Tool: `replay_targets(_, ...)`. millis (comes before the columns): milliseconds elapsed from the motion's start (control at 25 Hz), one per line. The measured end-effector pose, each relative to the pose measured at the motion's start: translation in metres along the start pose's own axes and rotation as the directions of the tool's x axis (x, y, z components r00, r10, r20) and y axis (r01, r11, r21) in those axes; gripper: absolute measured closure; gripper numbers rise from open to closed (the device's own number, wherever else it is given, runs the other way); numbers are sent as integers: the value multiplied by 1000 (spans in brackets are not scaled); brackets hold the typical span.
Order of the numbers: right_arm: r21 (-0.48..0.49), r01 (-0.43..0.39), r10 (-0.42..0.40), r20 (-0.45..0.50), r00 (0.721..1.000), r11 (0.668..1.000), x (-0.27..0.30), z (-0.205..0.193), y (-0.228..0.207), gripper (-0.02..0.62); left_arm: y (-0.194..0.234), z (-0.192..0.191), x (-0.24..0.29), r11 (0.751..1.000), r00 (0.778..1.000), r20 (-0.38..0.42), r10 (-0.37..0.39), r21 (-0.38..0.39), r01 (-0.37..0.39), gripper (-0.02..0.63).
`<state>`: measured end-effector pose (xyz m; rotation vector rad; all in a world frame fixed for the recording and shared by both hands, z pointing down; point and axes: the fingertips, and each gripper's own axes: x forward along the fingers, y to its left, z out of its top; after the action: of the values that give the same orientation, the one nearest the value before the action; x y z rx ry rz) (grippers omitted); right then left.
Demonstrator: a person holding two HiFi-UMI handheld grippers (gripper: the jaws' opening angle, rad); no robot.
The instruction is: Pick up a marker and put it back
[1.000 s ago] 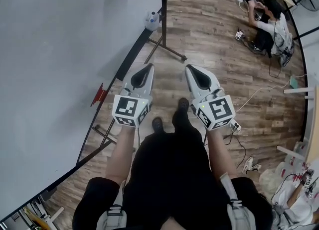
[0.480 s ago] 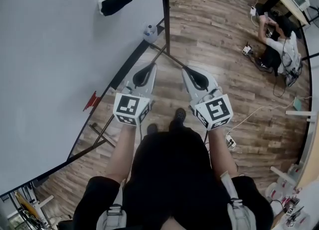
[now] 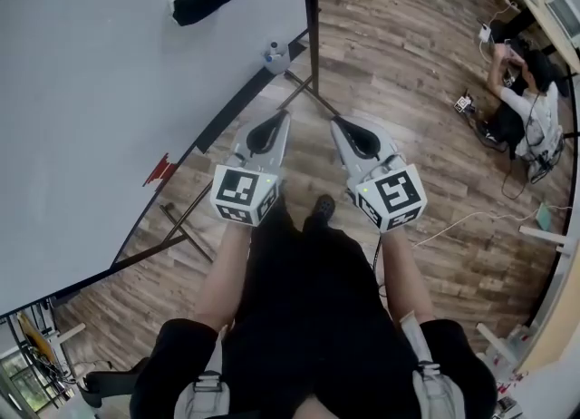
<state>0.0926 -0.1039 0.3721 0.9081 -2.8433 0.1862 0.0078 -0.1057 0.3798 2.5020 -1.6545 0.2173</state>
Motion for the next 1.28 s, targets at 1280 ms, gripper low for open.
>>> replay_targets(1280, -41, 194, -197, -79, 977, 980, 103, -1, -23, 592, 139, -62, 88, 1000, 998, -58, -16, 10, 17, 525)
